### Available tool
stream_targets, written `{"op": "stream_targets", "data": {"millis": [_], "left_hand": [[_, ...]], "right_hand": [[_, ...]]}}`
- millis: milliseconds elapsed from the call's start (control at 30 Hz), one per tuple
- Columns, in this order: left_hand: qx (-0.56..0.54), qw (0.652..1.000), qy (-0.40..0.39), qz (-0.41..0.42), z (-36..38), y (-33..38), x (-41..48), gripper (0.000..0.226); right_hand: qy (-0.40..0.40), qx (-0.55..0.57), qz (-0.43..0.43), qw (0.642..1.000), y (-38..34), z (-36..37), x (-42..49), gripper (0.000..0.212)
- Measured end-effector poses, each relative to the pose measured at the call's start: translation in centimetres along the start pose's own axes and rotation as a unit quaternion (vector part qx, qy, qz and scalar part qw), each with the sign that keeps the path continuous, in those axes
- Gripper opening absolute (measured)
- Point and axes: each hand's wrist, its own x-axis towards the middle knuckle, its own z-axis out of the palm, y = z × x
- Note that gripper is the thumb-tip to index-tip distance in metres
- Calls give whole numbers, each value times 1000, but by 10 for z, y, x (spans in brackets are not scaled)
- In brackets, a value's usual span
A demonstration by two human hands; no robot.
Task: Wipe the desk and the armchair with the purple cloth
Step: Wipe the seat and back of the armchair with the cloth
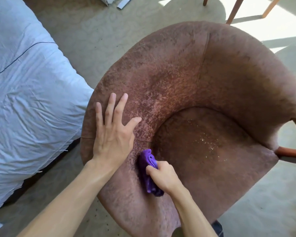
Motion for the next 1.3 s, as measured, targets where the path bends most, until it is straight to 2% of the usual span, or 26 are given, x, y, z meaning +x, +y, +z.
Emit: {"op": "stream_targets", "data": {"millis": [167,233,367,400,467,500,533,567,633,700,733,800,1000,1067,1133,1233,1300], "left_hand": [[56,998,6,2,11,2,5,41],[68,998,9,4,13,2,6,39],[87,996,15,6,18,1,6,35],[90,996,18,6,19,0,6,33],[93,995,28,5,23,0,5,31],[95,995,32,6,24,0,5,30],[98,995,33,8,24,0,4,30],[100,994,32,8,26,-1,6,31],[101,995,26,5,26,-1,6,33],[106,994,24,9,27,-1,4,36],[112,993,23,10,27,-1,4,37],[114,993,23,6,26,-1,4,36],[111,994,11,8,26,1,5,30],[107,994,9,11,26,1,4,30],[97,995,11,10,26,6,4,35],[57,998,12,9,33,27,7,37],[10,999,-34,19,51,52,5,36]], "right_hand": [[-16,132,7,991,-21,7,41,20],[34,222,40,974,-26,9,55,21],[35,316,65,946,-37,4,81,23],[56,385,67,919,-44,-1,88,22],[94,534,59,838,-67,-17,102,21],[104,575,43,811,-80,-25,105,22],[112,581,20,806,-92,-31,105,24],[122,563,-5,817,-101,-35,104,24],[133,467,-60,872,-105,-34,88,25],[103,363,-119,918,-92,-22,66,26],[98,332,-119,931,-86,-16,59,25],[137,345,-86,924,-82,-9,57,23],[123,307,-92,939,-78,-22,59,23],[33,248,-129,960,-69,-19,52,23],[-20,202,-118,972,-52,-15,46,17],[-11,308,-42,951,-14,-19,40,10],[19,389,8,921,15,-27,37,4]]}}
